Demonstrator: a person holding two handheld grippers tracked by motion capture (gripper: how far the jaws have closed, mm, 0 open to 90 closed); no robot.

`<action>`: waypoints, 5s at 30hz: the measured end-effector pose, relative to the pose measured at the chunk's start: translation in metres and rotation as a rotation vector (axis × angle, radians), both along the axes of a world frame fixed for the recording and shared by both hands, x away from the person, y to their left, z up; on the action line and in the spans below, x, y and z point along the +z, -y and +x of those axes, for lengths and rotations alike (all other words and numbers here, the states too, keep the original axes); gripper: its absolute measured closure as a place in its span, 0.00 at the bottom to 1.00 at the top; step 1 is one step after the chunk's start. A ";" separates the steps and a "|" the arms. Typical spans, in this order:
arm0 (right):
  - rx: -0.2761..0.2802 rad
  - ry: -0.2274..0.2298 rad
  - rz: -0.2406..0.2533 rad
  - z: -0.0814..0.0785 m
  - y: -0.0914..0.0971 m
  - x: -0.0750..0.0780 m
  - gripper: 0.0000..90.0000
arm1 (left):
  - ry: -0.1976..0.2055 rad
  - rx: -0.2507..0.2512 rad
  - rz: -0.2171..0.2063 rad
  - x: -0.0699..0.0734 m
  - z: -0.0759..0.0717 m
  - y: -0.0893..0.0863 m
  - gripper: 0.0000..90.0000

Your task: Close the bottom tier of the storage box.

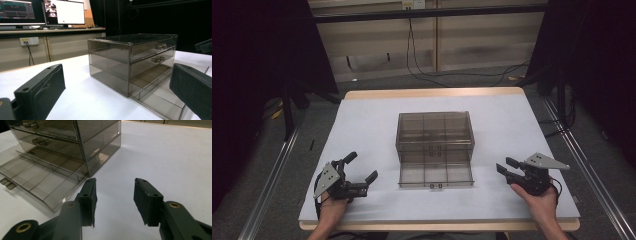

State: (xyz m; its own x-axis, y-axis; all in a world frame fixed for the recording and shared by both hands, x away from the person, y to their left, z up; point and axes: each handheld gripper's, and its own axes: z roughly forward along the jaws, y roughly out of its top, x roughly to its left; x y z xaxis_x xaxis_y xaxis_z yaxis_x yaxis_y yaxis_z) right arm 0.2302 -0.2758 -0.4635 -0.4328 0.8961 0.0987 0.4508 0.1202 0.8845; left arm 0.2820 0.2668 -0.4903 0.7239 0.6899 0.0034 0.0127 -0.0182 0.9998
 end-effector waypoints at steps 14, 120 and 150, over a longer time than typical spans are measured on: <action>0.108 -0.017 0.081 -0.006 -0.005 0.004 0.83 | 0.004 -0.002 0.015 0.000 0.000 -0.001 0.00; 0.550 -0.148 0.008 0.017 -0.139 -0.002 1.00 | 0.003 -0.002 0.011 0.000 0.000 -0.001 0.00; 0.535 -0.210 -0.048 0.027 -0.143 -0.015 1.00 | 0.003 -0.001 0.010 0.000 0.000 -0.001 0.00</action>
